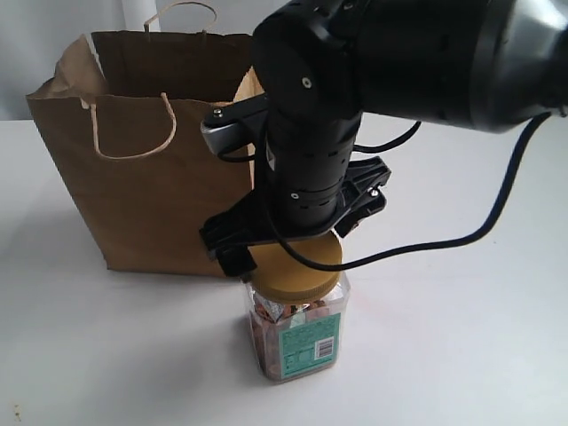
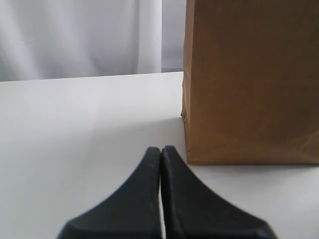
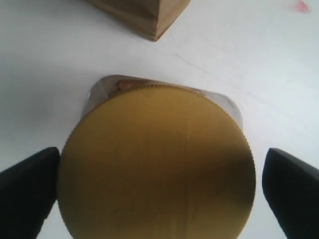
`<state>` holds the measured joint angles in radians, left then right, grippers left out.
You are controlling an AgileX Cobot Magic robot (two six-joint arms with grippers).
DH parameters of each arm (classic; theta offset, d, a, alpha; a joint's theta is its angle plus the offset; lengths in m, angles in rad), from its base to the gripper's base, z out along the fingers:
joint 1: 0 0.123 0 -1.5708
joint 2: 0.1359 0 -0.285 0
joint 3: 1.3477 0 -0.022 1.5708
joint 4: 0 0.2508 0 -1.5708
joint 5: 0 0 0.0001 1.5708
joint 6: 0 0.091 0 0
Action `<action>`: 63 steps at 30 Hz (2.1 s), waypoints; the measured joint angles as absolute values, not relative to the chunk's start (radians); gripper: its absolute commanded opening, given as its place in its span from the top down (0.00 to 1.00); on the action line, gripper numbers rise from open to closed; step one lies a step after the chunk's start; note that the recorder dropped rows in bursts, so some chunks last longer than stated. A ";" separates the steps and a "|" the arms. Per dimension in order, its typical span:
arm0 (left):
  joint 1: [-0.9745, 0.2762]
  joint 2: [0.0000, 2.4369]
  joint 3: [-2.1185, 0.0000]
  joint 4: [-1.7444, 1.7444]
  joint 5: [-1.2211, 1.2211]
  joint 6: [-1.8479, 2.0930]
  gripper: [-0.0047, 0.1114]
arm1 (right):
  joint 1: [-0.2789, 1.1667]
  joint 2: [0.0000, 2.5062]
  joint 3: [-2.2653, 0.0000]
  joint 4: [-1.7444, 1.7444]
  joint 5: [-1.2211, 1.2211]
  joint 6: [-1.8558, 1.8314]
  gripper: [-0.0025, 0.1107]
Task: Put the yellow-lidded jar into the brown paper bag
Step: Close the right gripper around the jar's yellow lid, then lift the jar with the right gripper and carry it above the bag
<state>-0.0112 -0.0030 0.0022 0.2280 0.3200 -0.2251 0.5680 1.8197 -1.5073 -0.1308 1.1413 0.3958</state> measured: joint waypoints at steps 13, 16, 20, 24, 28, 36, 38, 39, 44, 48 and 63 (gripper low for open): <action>-0.011 -0.003 0.002 0.228 0.320 -0.225 0.95 | 0.568 1.855 -1.507 -0.111 1.154 0.396 0.25; -0.011 -0.003 0.002 0.228 0.320 -0.225 0.95 | 0.568 1.855 -1.507 -0.102 1.163 0.400 0.47; -0.011 -0.003 0.002 0.228 0.320 -0.225 0.95 | 0.568 1.855 -1.507 -0.100 1.165 0.416 0.78; -0.011 -0.003 0.002 0.228 0.320 -0.225 0.95 | 0.568 1.855 -1.507 -0.100 1.167 0.421 0.98; -0.011 -0.003 0.002 0.228 0.320 -0.225 0.95 | 0.568 1.853 -1.507 -0.099 1.176 0.406 0.98; -0.011 -0.003 0.002 0.228 0.320 -0.225 0.95 | 0.568 1.791 -1.504 -0.100 1.220 0.379 0.98; -0.011 -0.003 0.002 0.228 0.320 -0.225 0.95 | 0.568 1.744 -1.504 -0.109 1.220 0.379 0.98; -0.011 -0.003 0.002 0.228 0.320 -0.225 0.95 | 0.568 1.718 -1.504 -0.116 1.220 0.379 0.98; -0.011 -0.003 0.002 0.228 0.320 -0.225 0.95 | 0.568 1.590 -1.504 -0.161 1.224 0.379 0.98; -0.011 -0.003 0.002 0.228 0.320 -0.225 0.95 | 0.568 1.480 -1.504 -0.199 1.225 0.377 0.98; -0.011 -0.003 0.002 0.228 0.320 -0.225 0.95 | 0.568 1.231 -1.515 -0.425 1.039 0.423 0.98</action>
<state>-0.0112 -0.0030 0.0022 0.2280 0.3200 -0.2251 0.5680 1.2313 -1.5149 -0.4254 1.0395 0.4228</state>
